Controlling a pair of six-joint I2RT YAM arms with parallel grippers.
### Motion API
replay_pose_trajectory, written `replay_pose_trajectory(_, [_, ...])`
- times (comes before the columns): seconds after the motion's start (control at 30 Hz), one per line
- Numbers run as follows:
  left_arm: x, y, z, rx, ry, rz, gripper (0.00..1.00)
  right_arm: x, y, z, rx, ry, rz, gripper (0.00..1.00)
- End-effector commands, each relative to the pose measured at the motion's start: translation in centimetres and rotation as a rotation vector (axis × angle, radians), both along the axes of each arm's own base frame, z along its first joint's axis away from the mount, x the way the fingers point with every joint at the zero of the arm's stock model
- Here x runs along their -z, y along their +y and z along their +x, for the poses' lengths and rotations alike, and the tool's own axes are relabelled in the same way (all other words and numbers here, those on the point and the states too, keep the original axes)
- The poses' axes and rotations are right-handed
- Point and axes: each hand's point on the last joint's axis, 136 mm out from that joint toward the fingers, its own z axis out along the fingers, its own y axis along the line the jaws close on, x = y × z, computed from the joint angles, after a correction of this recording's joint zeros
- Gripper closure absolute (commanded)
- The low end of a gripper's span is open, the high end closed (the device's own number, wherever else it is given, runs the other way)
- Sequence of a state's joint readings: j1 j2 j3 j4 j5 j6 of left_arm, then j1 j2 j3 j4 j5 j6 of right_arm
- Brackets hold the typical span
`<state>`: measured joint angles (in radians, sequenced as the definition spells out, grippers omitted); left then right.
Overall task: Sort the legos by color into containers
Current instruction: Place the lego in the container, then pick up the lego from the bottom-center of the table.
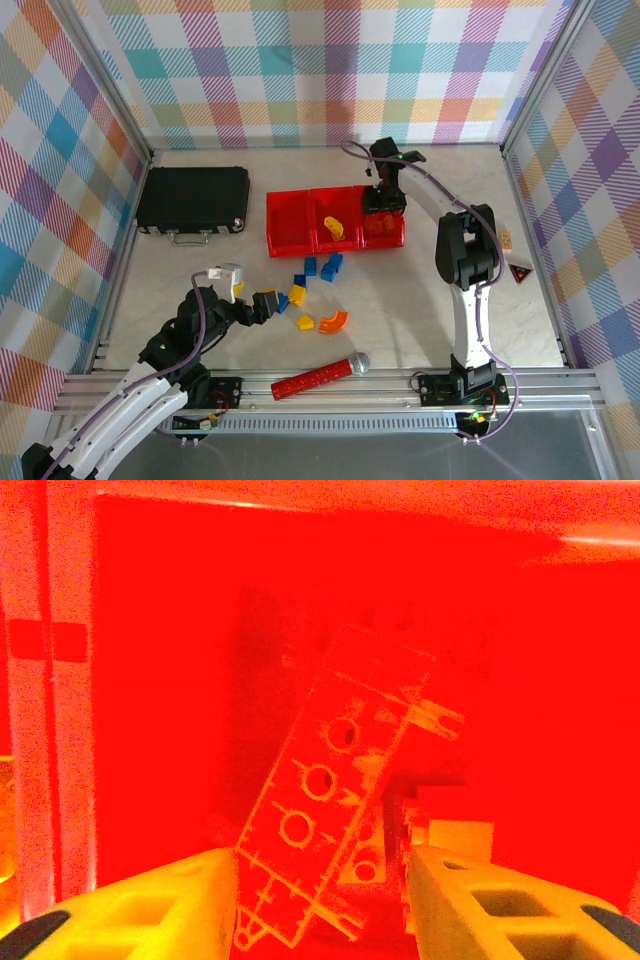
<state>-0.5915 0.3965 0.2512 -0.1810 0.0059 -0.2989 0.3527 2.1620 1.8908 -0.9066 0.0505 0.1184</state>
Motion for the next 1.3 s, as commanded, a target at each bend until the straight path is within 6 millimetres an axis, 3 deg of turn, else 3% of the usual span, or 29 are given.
replay_pose_trajectory(0.0, [-1.1,-0.3,0.0,0.007,-0.032,-0.025,0.00,-4.5,0.4,-1.3,0.008,-0.044,0.067,0.51])
replay_pose_trajectory(0.23, [-1.1,-0.3,0.0,0.009,-0.034,-0.027,0.00,-7.2,1.5,-6.8,0.067,-0.072,0.177,0.46])
replay_pose_trajectory(0.33, [-1.2,-0.3,0.0,0.009,-0.035,-0.028,0.00,-6.9,1.7,-10.1,0.134,-0.041,0.212,0.36])
replay_pose_trajectory(0.47, [-1.1,-0.3,0.0,0.008,-0.036,-0.027,0.00,-5.6,2.4,-15.0,0.290,0.031,0.299,0.31])
replay_pose_trajectory(0.7, [-1.1,-0.2,0.0,0.005,-0.035,-0.027,0.00,-3.6,5.0,-21.8,0.348,0.062,0.291,0.33])
replay_pose_trajectory(1.1, [-1.2,0.1,0.0,-0.015,-0.039,-0.027,0.00,0.7,8.0,-25.7,0.298,0.140,0.174,0.49])
replay_pose_trajectory(1.27, [-1.3,0.1,0.0,-0.014,-0.047,-0.032,0.00,1.8,8.6,-26.4,0.290,0.147,0.146,0.55])
